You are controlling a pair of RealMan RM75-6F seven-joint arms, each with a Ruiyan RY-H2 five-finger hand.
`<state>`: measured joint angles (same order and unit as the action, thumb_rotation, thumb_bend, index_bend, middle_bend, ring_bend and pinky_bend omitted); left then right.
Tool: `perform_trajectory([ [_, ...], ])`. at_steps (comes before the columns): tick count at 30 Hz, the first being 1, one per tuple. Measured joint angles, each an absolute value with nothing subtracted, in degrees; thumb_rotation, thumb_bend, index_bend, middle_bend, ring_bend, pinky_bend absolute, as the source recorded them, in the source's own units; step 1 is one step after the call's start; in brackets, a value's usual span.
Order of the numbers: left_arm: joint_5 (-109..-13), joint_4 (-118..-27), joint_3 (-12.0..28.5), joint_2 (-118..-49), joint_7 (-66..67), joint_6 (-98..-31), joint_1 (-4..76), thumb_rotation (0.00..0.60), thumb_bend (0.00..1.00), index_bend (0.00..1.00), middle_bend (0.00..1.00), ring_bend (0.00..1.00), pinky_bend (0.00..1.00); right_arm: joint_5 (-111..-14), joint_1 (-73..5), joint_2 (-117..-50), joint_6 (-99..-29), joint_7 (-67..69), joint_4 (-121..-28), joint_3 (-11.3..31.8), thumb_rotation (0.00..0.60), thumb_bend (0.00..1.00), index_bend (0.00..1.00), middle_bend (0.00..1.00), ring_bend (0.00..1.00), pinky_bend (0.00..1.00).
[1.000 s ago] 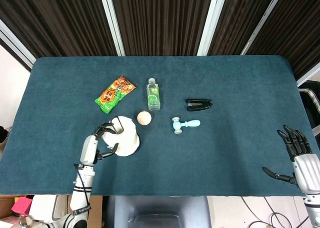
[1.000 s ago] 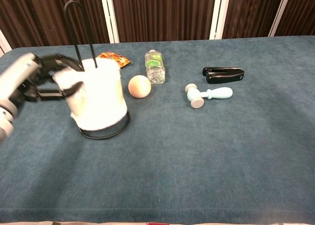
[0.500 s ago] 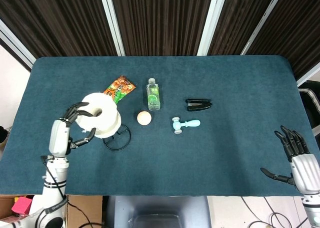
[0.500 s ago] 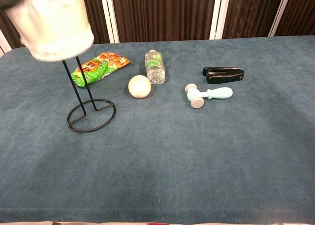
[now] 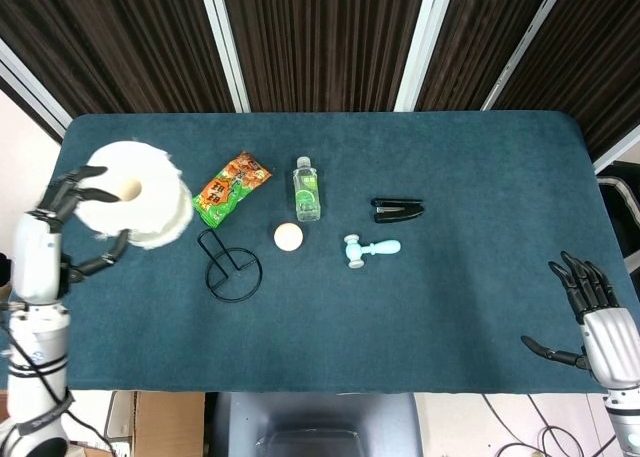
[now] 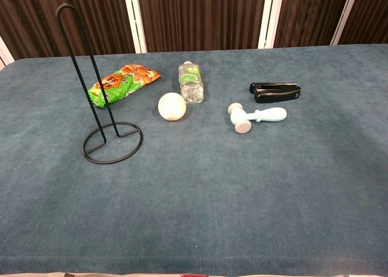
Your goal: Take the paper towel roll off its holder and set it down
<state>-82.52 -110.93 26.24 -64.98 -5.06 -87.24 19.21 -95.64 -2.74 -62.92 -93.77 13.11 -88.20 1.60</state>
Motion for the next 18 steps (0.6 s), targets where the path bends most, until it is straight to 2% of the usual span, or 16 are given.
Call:
perform_trajectory([
  [5, -78.1, -105.59, 26.45, -64.11, -6.45, -87.5, 17.73, 0.6, 0.36, 0.65, 0.53, 0.5, 0.45, -95.6, -2.84, -63.09, -93.42, 12.66, -88.21, 1.55, 0.6, 0.05, 0.0, 0.0, 0.0, 0.04],
  [9, -76.5, -99.87, 24.35, -65.81, -5.96, -87.29, 17.12, 0.6, 0.36, 0.65, 0.53, 0.5, 0.45, -95.52, -3.03, -63.34, -92.84, 11.95, -88.23, 1.5, 0.6, 0.05, 0.0, 0.0, 0.0, 0.04],
  [18, -75.63, -87.05, 17.41, -78.43, -8.78, -86.65, 16.27, 0.6, 0.35, 0.64, 0.53, 0.5, 0.45, -94.96, -3.53, -63.67, -91.43, 10.7, -88.56, 1.46, 0.6, 0.05, 0.0, 0.0, 0.0, 0.04],
])
